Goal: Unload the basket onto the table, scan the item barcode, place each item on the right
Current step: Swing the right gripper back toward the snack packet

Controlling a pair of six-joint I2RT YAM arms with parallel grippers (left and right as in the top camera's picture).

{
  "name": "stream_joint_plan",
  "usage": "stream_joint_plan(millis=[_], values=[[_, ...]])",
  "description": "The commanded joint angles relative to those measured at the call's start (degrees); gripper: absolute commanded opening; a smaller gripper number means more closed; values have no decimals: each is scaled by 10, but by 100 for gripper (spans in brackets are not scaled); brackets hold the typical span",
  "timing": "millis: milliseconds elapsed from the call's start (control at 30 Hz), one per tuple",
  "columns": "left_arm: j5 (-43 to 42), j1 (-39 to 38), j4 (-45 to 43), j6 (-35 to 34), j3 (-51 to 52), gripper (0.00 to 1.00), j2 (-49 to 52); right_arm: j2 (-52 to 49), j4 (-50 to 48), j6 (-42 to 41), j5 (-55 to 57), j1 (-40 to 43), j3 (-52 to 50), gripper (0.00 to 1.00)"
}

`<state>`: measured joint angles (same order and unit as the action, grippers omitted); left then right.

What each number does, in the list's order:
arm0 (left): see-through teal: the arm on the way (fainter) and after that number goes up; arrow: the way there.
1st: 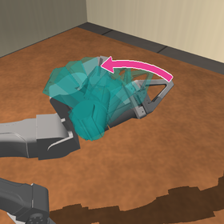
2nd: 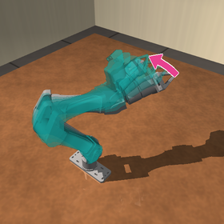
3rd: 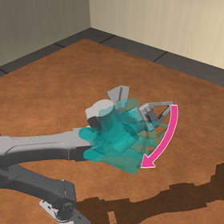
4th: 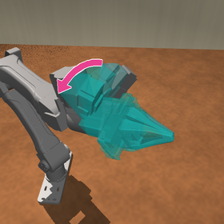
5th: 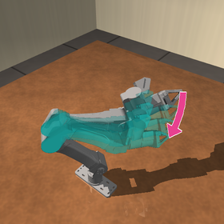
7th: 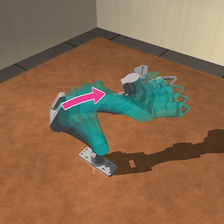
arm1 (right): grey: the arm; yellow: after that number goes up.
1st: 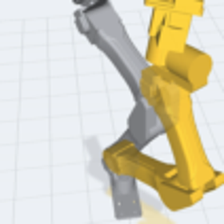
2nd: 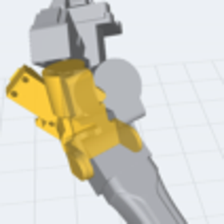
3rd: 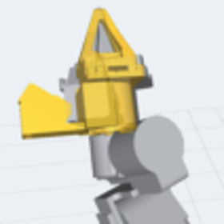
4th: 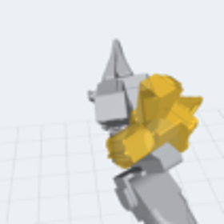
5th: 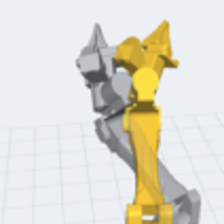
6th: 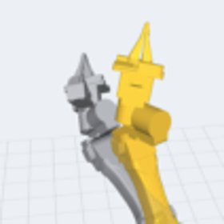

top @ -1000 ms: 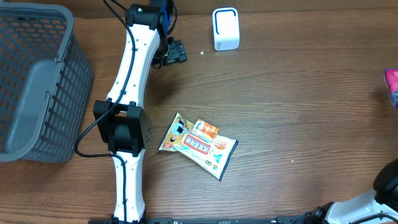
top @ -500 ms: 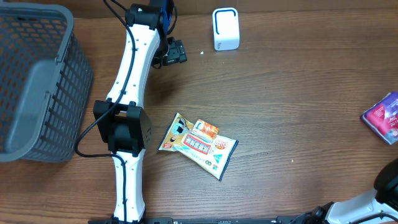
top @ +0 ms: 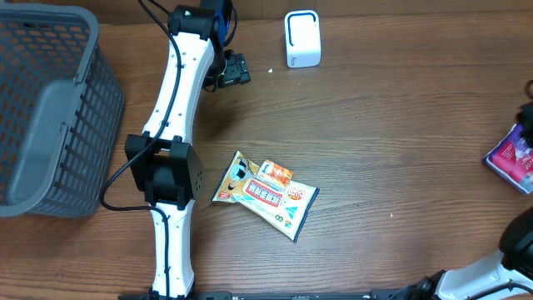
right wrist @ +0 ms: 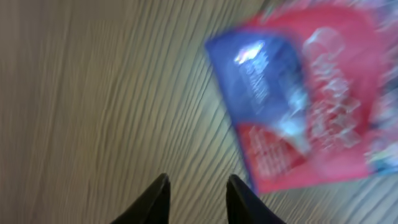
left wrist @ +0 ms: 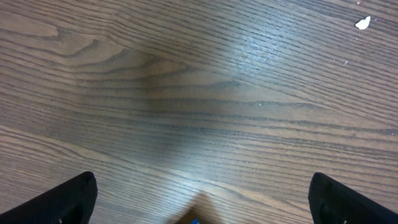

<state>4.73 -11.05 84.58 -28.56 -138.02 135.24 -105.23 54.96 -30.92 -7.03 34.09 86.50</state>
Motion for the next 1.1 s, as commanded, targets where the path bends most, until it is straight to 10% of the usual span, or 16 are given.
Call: stream_joint_plan(millis=[0,467,1067], values=[[1,2,0,-6,3,100,4,-3,-14,25,3,-36,-47,34],[2,2,0,-6,3,100,5,-4,-71,-23,203,-25,-122,36],[2,2,0,-6,3,100,5,26,51,123,-174,-44,6,51]])
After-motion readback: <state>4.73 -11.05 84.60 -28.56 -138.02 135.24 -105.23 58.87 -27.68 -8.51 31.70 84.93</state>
